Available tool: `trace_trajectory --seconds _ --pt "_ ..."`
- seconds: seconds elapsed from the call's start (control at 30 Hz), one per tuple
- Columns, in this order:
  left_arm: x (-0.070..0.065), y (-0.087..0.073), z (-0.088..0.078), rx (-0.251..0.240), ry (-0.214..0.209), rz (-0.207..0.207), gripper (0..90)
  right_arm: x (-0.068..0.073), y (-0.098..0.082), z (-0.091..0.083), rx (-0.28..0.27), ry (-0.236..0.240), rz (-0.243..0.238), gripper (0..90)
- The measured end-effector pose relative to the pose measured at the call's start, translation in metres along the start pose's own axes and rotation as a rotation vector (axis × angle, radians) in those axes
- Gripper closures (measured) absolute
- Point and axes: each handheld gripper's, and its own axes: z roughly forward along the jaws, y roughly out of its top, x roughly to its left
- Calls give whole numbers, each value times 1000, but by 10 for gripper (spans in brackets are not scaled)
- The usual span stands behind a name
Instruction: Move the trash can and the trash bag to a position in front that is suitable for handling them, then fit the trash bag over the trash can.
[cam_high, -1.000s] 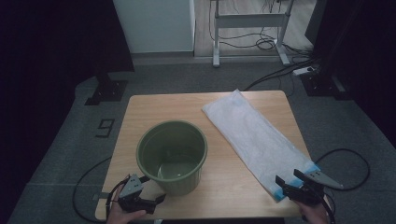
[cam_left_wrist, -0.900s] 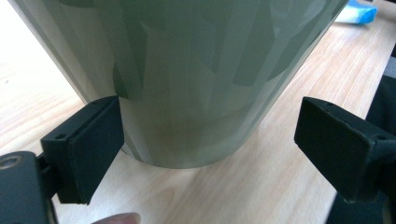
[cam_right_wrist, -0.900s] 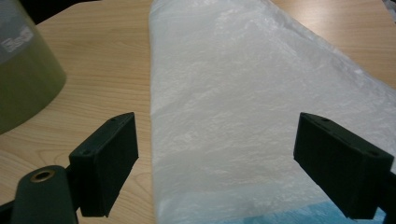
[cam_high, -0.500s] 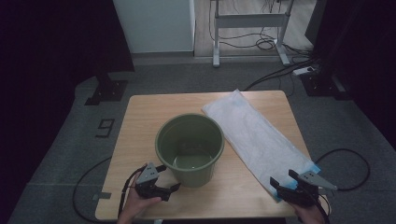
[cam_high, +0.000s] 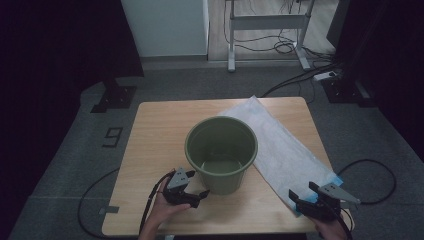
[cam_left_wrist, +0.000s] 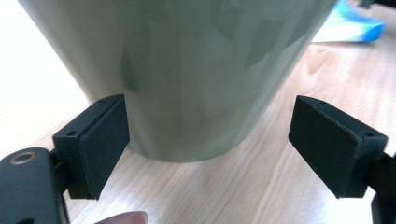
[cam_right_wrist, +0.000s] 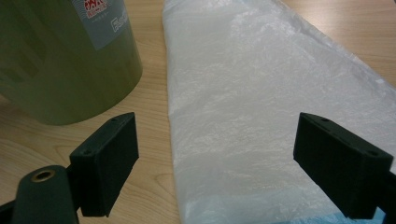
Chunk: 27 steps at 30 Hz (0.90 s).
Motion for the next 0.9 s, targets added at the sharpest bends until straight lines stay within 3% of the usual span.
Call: trace_trajectory --seconds 0.17,0.37,0.73,0.9 --pt "2 -8 -7 26 51 -17 124 9 2 3 20 -21 -34 138" --pt "6 -16 -13 56 93 -26 123 21 8 15 35 -21 -25 137" --pt "11 -20 -18 57 112 -47 127 31 10 24 55 -25 -17 138" --pt "13 -20 -15 57 108 -52 135 43 12 51 134 -35 9 159"
